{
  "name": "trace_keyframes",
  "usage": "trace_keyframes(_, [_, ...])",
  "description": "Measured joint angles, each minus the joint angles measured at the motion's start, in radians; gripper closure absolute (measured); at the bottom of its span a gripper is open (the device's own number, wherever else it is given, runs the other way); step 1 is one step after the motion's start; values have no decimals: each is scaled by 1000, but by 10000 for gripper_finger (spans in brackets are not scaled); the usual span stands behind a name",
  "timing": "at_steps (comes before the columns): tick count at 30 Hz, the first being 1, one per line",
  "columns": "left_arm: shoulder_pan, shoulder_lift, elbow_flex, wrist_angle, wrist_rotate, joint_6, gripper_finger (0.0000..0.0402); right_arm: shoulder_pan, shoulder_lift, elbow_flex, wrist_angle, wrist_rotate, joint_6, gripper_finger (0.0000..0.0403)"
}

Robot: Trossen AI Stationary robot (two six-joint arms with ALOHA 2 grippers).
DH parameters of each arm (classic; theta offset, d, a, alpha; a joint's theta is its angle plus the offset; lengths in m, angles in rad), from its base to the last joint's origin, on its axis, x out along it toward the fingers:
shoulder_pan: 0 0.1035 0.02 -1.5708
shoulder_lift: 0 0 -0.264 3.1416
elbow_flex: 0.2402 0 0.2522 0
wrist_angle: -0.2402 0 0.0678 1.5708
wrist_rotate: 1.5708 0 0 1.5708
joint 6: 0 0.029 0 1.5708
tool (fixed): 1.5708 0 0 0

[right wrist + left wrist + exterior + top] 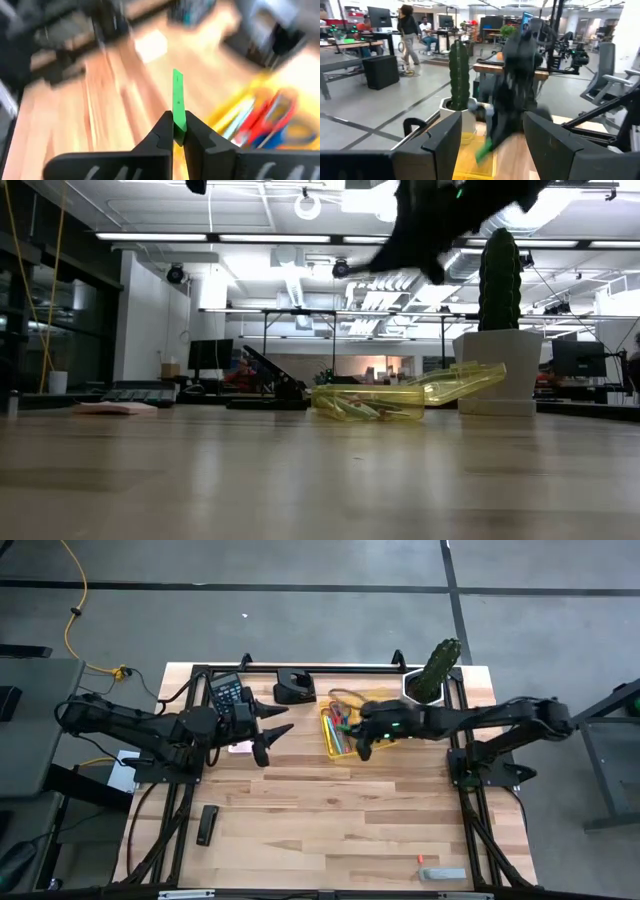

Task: Pack school essentials
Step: Put the green eraser into the yellow supply box

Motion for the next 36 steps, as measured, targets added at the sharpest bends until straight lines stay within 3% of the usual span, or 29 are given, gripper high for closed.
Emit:
trace_keyframes(5, [0,0,0,0,-12,-1,200,-57,176,6,-26,-206,113,402])
trace_keyframes(15, [0,0,0,-2,-15,-2,200,-169,371,6,30,-376,224,399])
trace_keyframes(30, [0,0,0,-3,-34,-1,200,-207,385,6,23,-356,280,381])
trace_keyframes(36, [0,0,0,-6,-34,-1,200,-208,385,12,8,-356,292,304])
